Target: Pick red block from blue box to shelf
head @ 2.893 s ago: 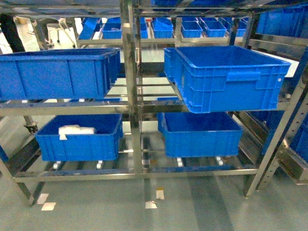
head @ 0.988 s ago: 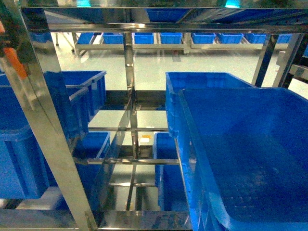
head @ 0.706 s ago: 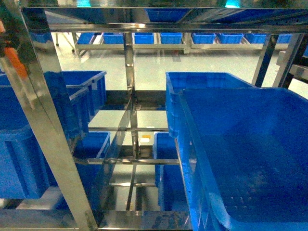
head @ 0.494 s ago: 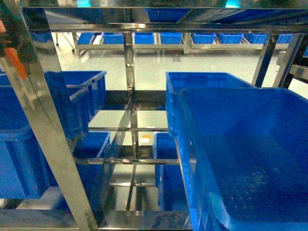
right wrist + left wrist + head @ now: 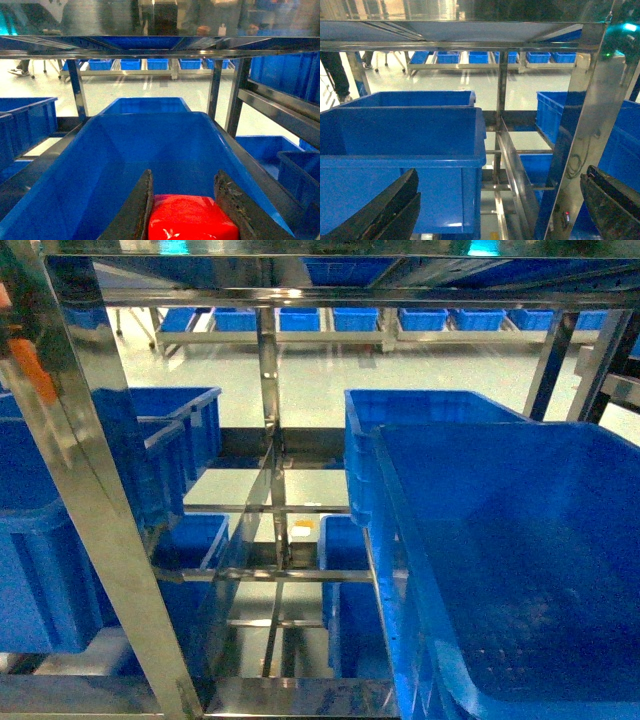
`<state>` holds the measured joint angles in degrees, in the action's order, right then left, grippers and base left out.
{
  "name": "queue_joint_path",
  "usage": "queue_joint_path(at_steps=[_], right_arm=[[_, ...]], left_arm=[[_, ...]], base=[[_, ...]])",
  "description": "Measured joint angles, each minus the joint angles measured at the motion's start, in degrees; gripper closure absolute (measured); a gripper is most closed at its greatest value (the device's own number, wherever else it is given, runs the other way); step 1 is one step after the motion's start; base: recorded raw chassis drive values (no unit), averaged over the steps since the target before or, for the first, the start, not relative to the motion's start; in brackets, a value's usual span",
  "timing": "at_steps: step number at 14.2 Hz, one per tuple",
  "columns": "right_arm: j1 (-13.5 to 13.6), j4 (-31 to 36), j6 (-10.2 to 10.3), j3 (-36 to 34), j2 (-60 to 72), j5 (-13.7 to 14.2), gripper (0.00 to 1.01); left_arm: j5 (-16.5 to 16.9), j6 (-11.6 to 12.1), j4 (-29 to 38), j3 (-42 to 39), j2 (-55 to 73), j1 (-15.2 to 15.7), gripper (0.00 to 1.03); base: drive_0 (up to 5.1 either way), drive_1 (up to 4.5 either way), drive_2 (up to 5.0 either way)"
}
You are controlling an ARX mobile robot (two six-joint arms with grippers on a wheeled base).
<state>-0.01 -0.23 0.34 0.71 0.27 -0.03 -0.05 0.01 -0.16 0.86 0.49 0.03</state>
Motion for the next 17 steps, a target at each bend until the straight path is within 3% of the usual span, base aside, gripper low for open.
queue_joint_path(at_steps=[15, 16, 17], right_arm=[[0.0, -0.1, 0.0, 0.0, 0.0, 0.0, 0.72], [-0.8, -7.2, -2.5, 2.1, 2.7, -3.3, 0.72], [0.5, -7.8, -5.0, 4.0, 11.5, -3.5, 0.73]], left_arm=[[0.0, 0.0, 0.0, 0.0, 0.0, 0.0, 0.05], [0.0, 0.0, 0.0, 0.0, 0.0, 0.0, 0.05], [0.0, 0.0, 0.0, 0.0, 0.0, 0.0, 0.05]], base=[[0.0, 0.00, 0.0], [0.0, 0.00, 0.0], [0.0, 0.00, 0.0]])
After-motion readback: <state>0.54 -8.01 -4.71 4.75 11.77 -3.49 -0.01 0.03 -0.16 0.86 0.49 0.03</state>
